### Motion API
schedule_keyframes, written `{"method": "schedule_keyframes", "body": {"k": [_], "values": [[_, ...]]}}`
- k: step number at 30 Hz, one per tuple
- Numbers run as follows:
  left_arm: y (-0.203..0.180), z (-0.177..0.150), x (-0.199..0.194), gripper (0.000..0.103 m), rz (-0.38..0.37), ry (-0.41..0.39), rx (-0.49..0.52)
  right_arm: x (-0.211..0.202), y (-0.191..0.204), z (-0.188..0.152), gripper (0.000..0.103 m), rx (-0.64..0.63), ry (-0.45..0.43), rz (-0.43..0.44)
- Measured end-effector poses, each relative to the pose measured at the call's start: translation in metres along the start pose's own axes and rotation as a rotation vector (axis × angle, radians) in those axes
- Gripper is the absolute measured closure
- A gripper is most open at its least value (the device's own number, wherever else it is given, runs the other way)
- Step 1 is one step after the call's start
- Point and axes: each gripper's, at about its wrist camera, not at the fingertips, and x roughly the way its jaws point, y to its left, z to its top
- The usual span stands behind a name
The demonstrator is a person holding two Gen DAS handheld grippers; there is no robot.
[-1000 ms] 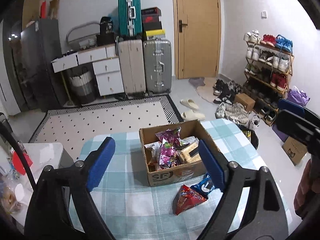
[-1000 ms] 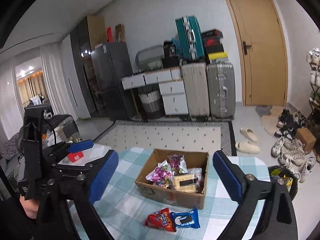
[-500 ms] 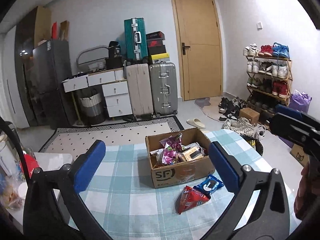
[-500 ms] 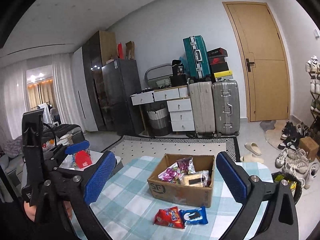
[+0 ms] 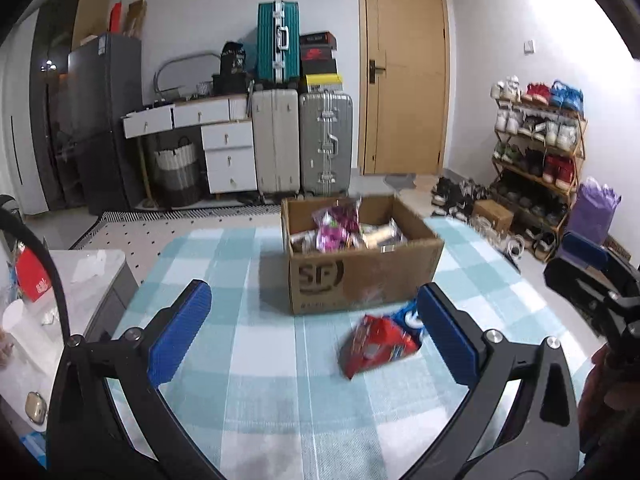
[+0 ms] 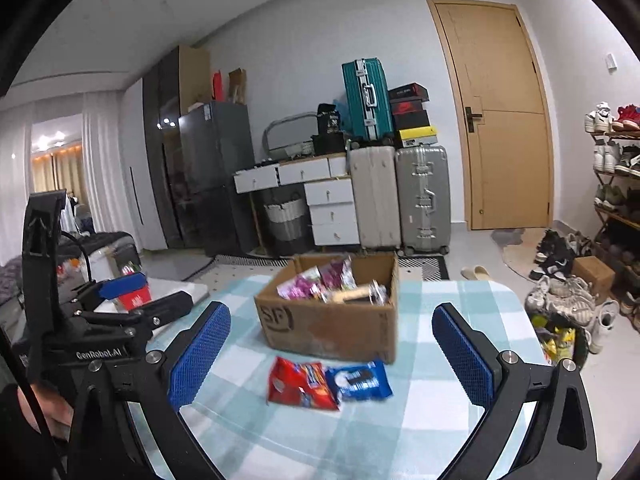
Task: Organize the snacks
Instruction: 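Withdraw both grippers from the box toward the red and blue packets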
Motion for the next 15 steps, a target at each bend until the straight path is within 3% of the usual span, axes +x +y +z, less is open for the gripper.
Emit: {"method": "schedule_keyframes", "body": {"k": [11, 15], "values": [[-0.008, -0.046, 0.06, 0.0, -0.017, 0.091, -0.016, -0.001, -0.032, -0.073, 0.001, 0.078, -0.01, -0.03], [-0.016, -0.055, 0.081, 0.0, -0.019, 0.107, 0.005, 0.009, -0.048, -0.096, 0.0, 0.141, 0.029, -0.04]]}}
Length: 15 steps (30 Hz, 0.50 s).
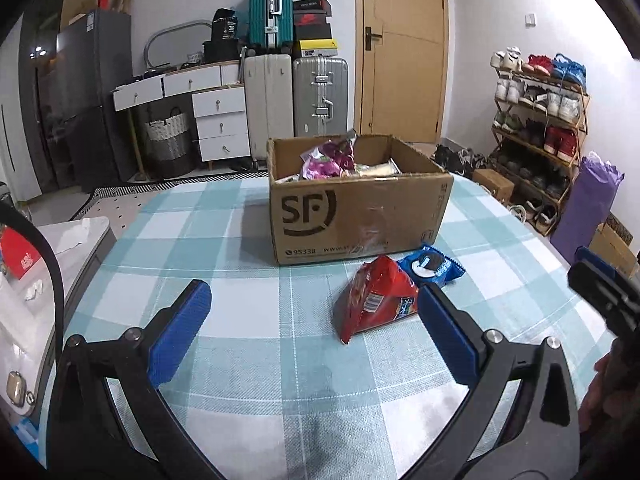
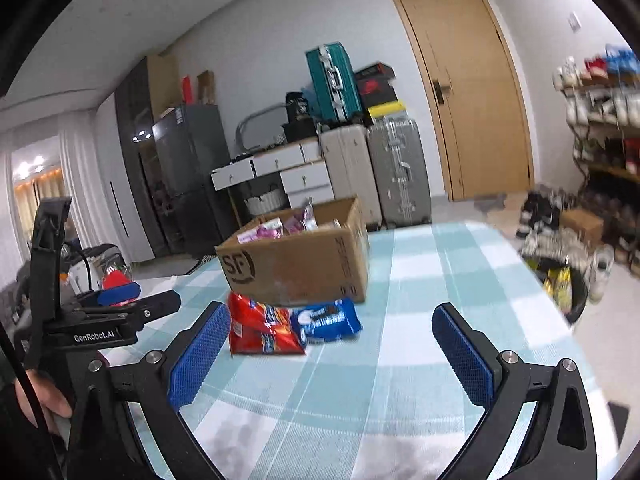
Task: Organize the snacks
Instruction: 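Withdraw both grippers from the box toward the red and blue packets, then grasp the red chip bag with the left gripper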
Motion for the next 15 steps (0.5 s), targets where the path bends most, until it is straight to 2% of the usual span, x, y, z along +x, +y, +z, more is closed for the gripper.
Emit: {"method": "schedule_keyframes", "body": {"k": [4, 7, 15], "values": [[-0.004, -0.003, 0.022, 0.0, -0.01, 0.029, 0.0, 0.002, -0.003, 0.004, 0.001, -0.019, -0.003, -0.036], [-0.006, -0.005, 0.041, 0.0, -0.019, 0.059, -0.005, 0.011, -0.005, 0.0, 0.0, -0.023, 0.028, -0.067], [-0.028, -0.002, 0.095, 0.0, -0.062, 0.119, 0.017, 0.012, -0.005, 0.0, 0.001, -0.024, 0.04, -0.078]]}}
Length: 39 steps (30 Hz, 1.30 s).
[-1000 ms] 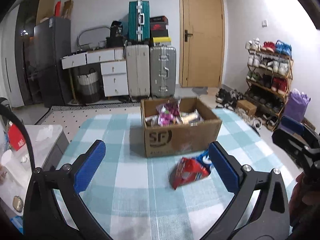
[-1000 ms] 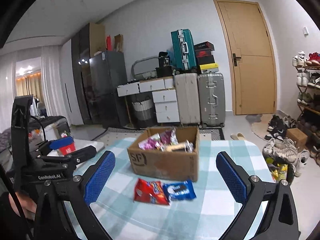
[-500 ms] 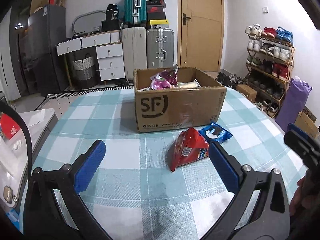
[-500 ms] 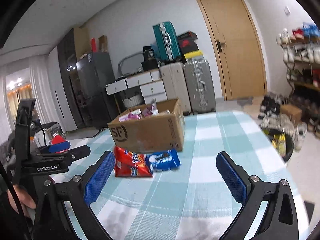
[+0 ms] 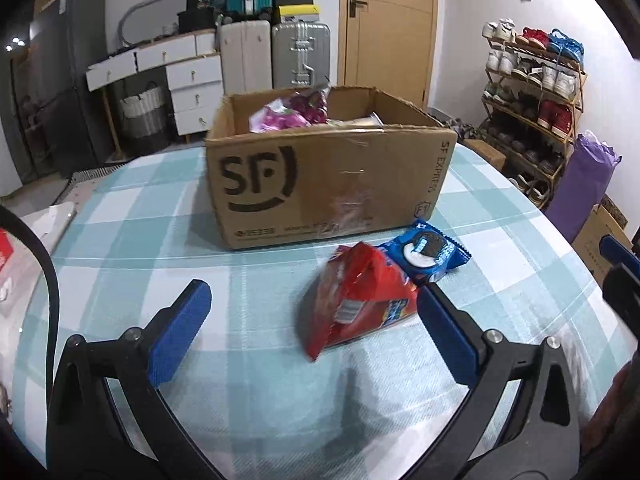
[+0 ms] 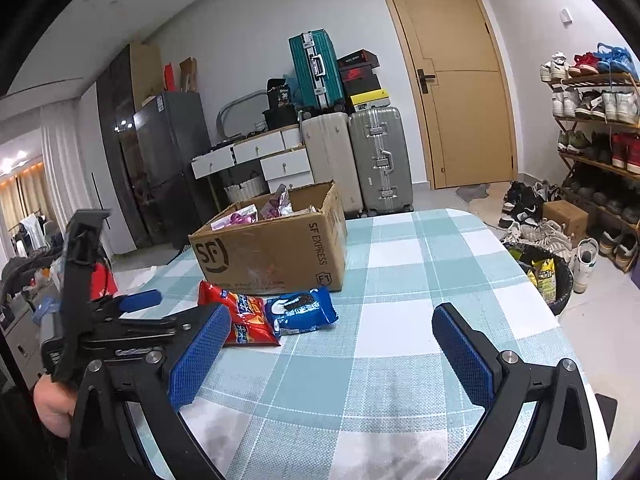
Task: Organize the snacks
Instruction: 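Grasp the red chip bag with the left gripper, then grasp the blue Oreo packet with the right gripper while the left holds the chip bag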
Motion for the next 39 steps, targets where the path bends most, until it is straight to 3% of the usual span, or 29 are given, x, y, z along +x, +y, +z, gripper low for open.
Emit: {"method": "schedule_keyframes", "body": {"k": [6, 10, 12, 14, 15, 18, 27, 39], "values": [[-0.013, 0.011, 0.043, 0.0, 0.004, 0.043, 0.002, -0.003, -0.001, 0.001, 0.001, 0.013, 0.002, 0.005], [-0.012, 0.017, 0.075, 0.002, -0.043, 0.097, -0.052, -0.005, -0.005, 0.001, 0.001, 0.034, 0.0, 0.011], [-0.009, 0.018, 0.087, 0.01, -0.096, 0.116, -0.096, -0.005, -0.006, 0.001, 0.001, 0.041, -0.002, 0.013], [-0.005, 0.02, 0.097, 0.043, -0.138, 0.132, -0.13, -0.006, -0.006, 0.001, 0.001, 0.042, -0.005, 0.014], [-0.003, 0.019, 0.103, 0.05, -0.157, 0.147, -0.147, -0.006, -0.006, 0.001, 0.001, 0.042, -0.006, 0.014], [-0.002, 0.02, 0.118, 0.06, -0.197, 0.176, -0.174, -0.005, -0.004, 0.002, 0.001, 0.036, -0.005, 0.015], [-0.001, 0.025, 0.138, 0.064, -0.23, 0.178, -0.199, -0.006, -0.008, 0.001, 0.001, 0.055, -0.011, 0.012], [0.003, 0.018, 0.089, 0.064, -0.267, 0.124, -0.183, 0.002, 0.019, -0.001, 0.001, -0.082, 0.023, -0.009]]}}
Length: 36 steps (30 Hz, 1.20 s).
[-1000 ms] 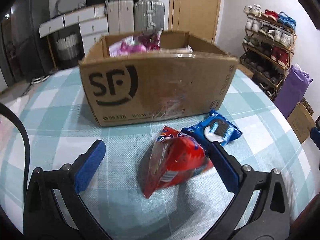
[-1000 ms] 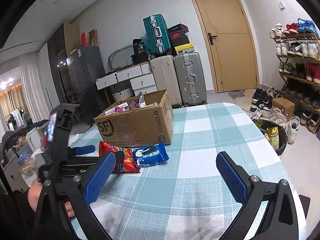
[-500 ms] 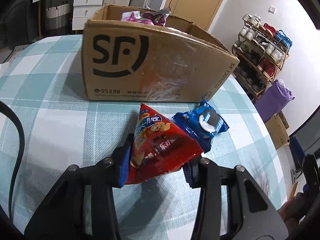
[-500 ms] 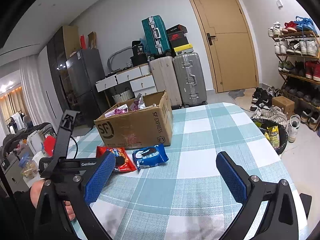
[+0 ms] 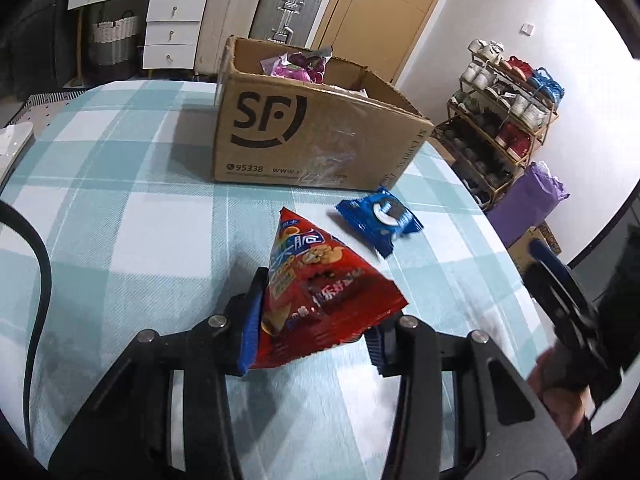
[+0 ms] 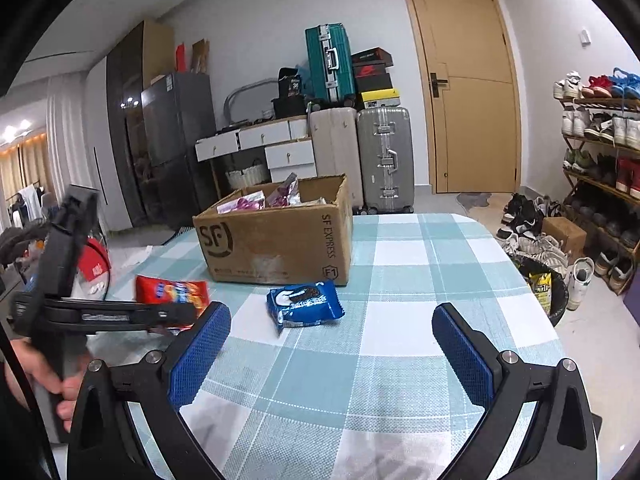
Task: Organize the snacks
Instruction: 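Grasp the blue Oreo packet with the right gripper while the left holds the chip bag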
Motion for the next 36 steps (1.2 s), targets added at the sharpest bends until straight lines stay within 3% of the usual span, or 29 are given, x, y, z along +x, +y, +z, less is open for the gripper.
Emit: {"method": "schedule_keyframes", "body": {"k": [8, 19, 21, 22, 28, 29, 32, 36], "values": [[0.004, -0.018, -0.027, 0.063, 0.012, -0.027, 0.002, 0.035, 0.007, 0.023, 0.001, 0.0, 0.102, 0.061], [0.043, -0.055, -0.067, 0.063, 0.013, -0.033, -0.04, 0.149, 0.024, 0.036, 0.004, -0.115, 0.364, 0.085], [0.048, -0.058, -0.072, 0.063, 0.008, -0.029, -0.054, 0.167, 0.028, 0.033, 0.026, -0.132, 0.416, 0.096], [0.05, -0.06, -0.075, 0.063, 0.009, -0.026, -0.059, 0.173, 0.03, 0.031, 0.03, -0.14, 0.436, 0.097], [0.052, -0.059, -0.085, 0.063, -0.003, -0.035, -0.068, 0.195, 0.041, 0.019, 0.031, -0.208, 0.513, 0.041], [0.051, -0.059, -0.085, 0.063, -0.006, -0.034, -0.069, 0.196, 0.041, 0.019, 0.033, -0.206, 0.516, 0.041], [0.05, -0.059, -0.088, 0.063, -0.008, -0.035, -0.072, 0.195, 0.04, 0.021, 0.053, -0.203, 0.509, 0.044], [0.046, -0.061, -0.094, 0.063, -0.006, -0.035, -0.063, 0.191, 0.032, 0.023, 0.059, -0.16, 0.509, 0.081]]}}
